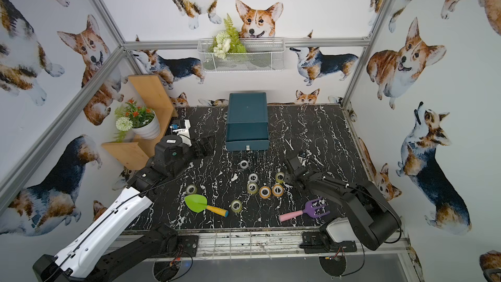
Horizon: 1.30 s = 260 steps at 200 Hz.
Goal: Place the transparent tape into the drawer according to color
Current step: Pick up the tape from the center of the board, then place the tape in the drawer.
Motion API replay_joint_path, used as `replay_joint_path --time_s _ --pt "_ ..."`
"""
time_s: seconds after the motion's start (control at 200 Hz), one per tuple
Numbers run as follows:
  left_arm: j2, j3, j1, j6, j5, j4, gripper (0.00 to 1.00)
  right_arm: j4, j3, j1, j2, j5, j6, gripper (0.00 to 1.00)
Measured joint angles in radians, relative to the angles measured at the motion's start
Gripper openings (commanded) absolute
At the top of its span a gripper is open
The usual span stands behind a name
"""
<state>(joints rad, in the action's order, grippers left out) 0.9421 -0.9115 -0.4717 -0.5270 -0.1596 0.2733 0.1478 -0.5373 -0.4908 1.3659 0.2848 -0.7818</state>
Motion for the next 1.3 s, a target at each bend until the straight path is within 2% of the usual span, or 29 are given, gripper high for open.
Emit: replay_joint_path --time_s 0.26,0.49,0.731,0.911,1.051,1.301 --pt "0.004 0.000 0.000 0.000 0.003 0.000 0.99 0.002 -0.005 0.000 0.000 0.009 0.004 0.38" --pt "0.004 0.000 0.000 0.000 0.003 0.000 1.00 0.079 -0.053 0.000 -0.076 0.006 0.029 0.36" --pt "0.005 -0.002 0.000 0.003 0.003 0.000 0.99 0.175 -0.231 0.000 -0.218 0.017 0.082 0.35" --pt "0.007 -0.002 0.000 0.004 0.001 0.001 1.00 0.220 -0.428 -0.010 -0.234 0.010 0.129 0.35" --pt "0.007 -0.002 0.000 0.004 -0.002 0.001 1.00 0.223 -0.595 -0.034 -0.172 -0.026 0.175 0.35" --pt "0.007 -0.002 0.000 0.004 -0.017 0.002 1.00 0.261 -0.829 -0.065 0.064 -0.138 0.260 0.33"
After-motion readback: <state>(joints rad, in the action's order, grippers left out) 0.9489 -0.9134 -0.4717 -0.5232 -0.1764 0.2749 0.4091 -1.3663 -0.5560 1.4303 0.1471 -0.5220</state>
